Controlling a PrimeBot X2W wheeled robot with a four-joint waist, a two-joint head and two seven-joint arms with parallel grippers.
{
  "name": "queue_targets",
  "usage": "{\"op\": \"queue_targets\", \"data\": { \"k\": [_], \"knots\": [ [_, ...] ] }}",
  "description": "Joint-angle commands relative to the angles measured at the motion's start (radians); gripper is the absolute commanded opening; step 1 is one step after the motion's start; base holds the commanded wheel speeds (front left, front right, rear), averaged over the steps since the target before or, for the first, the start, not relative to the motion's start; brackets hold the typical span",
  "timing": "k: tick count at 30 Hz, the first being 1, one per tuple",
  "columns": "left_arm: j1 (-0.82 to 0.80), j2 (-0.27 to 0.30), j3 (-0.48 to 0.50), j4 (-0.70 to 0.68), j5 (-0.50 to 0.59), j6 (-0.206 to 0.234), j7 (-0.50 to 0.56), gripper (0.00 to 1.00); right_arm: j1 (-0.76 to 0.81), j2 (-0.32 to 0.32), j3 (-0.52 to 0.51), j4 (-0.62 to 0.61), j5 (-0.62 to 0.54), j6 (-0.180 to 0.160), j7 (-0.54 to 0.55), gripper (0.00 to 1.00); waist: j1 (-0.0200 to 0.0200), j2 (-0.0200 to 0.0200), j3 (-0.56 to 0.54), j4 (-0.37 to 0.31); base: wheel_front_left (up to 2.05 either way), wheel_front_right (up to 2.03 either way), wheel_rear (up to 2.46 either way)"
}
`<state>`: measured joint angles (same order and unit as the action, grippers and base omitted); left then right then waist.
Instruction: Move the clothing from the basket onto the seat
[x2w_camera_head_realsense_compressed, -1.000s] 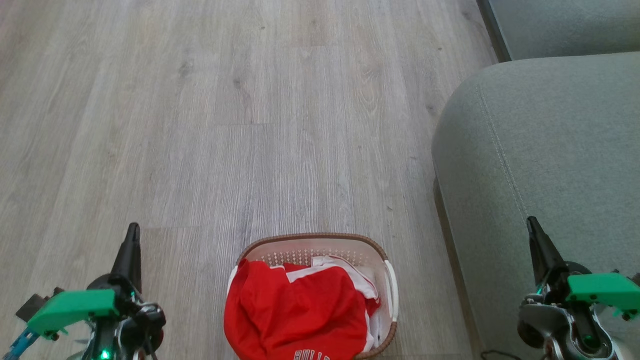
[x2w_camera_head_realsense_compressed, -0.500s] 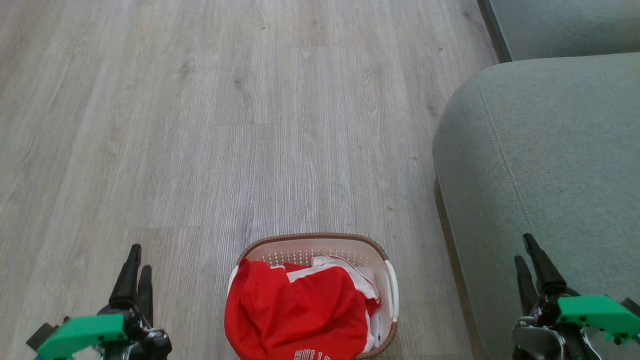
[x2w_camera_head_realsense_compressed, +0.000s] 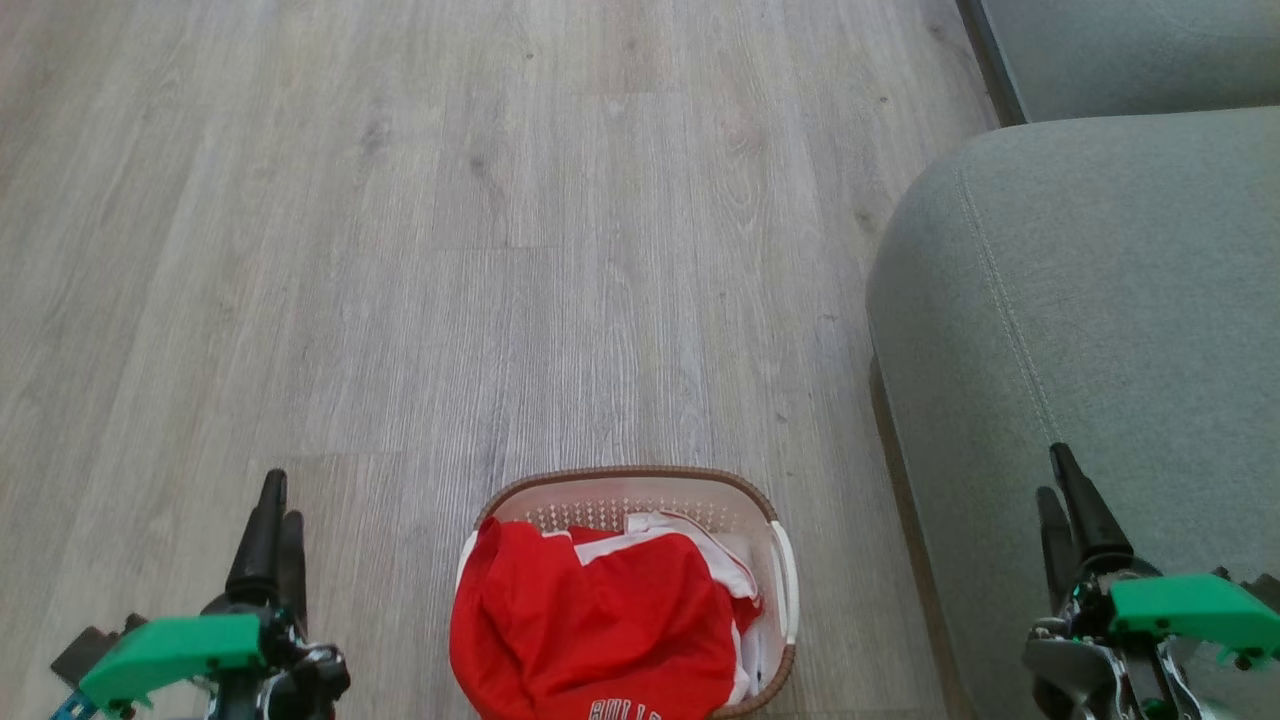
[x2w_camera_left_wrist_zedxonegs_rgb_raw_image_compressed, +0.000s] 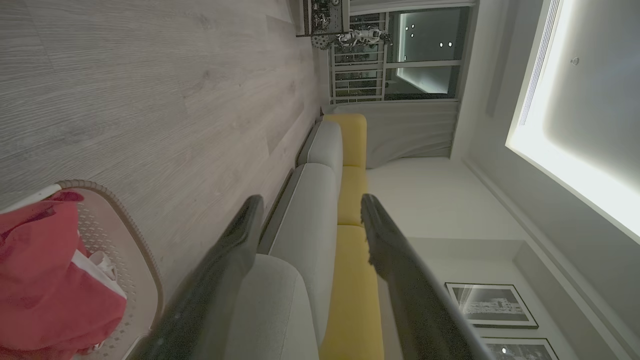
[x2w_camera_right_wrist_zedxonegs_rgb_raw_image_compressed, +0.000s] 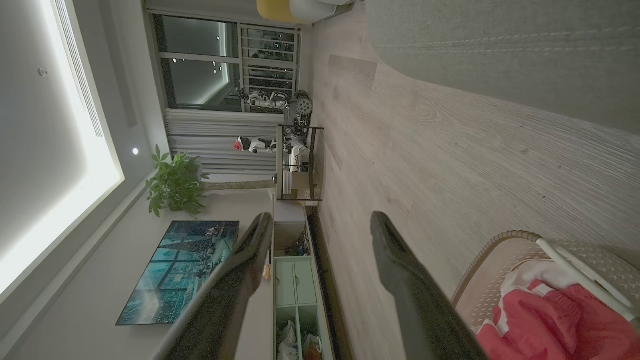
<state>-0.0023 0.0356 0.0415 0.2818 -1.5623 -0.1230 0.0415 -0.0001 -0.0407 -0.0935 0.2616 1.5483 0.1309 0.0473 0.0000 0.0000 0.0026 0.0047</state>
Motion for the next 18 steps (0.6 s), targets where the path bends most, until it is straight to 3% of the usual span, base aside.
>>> {"op": "queue_targets", "data": {
  "k": [1,18],
  "knots": [
    [-0.058,0.012,0.001,-0.044,0.016,-0.001,-0.008,1.00,-0.043,-0.007,0.006,-0.045,-0.017,0.000,-0.010,1.00,0.0000,0.0000,0.000,0.000,0.00,0.00,0.00],
    [-0.067,0.018,-0.026,-0.087,0.302,-0.002,-0.059,1.00,-0.047,-0.008,0.027,-0.110,-0.253,0.000,-0.061,1.00,0.0000,0.0000,0.002,0.002,0.00,0.00,0.00]
  ]
}}
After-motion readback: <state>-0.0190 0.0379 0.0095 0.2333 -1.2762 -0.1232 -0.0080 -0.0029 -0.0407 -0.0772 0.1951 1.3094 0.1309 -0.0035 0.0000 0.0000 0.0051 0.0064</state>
